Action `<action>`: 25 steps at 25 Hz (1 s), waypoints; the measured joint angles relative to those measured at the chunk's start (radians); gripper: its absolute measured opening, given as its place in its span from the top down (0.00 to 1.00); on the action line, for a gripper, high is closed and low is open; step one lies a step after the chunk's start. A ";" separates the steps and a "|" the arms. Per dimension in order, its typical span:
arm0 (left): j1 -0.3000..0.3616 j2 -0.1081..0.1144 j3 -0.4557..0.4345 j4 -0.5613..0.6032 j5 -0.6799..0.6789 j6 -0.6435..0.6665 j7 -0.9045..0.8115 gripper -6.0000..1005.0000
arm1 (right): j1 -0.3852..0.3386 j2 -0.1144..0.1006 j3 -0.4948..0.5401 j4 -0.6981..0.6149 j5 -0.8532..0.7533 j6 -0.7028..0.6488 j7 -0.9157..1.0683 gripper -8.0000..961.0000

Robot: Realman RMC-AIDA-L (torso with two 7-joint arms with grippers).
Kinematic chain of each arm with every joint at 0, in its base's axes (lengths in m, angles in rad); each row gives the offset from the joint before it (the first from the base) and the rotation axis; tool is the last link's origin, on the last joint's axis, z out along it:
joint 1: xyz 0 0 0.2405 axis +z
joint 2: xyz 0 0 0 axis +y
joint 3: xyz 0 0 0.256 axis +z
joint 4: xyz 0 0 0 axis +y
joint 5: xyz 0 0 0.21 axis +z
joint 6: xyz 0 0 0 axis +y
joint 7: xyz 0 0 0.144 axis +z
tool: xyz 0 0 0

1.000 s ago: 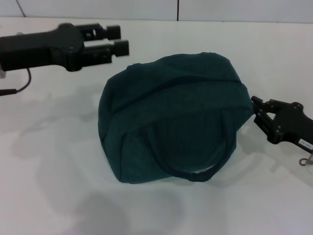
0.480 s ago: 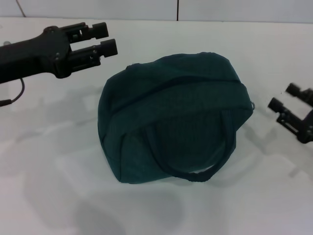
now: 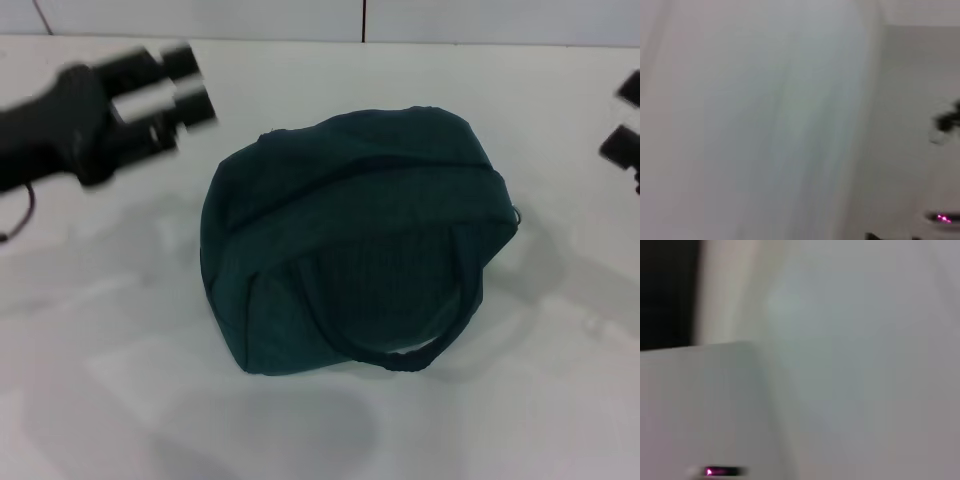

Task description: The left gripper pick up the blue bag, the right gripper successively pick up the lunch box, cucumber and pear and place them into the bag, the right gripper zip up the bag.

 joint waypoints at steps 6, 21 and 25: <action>-0.001 0.007 0.121 0.009 0.019 0.091 -0.004 0.41 | 0.132 -0.059 0.005 -0.050 -0.173 -0.168 0.241 0.15; -0.022 0.001 0.201 0.007 0.025 0.110 -0.009 0.41 | 0.228 -0.021 0.008 -0.064 -0.354 -0.163 0.312 0.15; -0.022 0.001 0.202 0.005 0.026 0.109 -0.007 0.41 | 0.229 -0.016 0.009 -0.077 -0.355 -0.153 0.312 0.15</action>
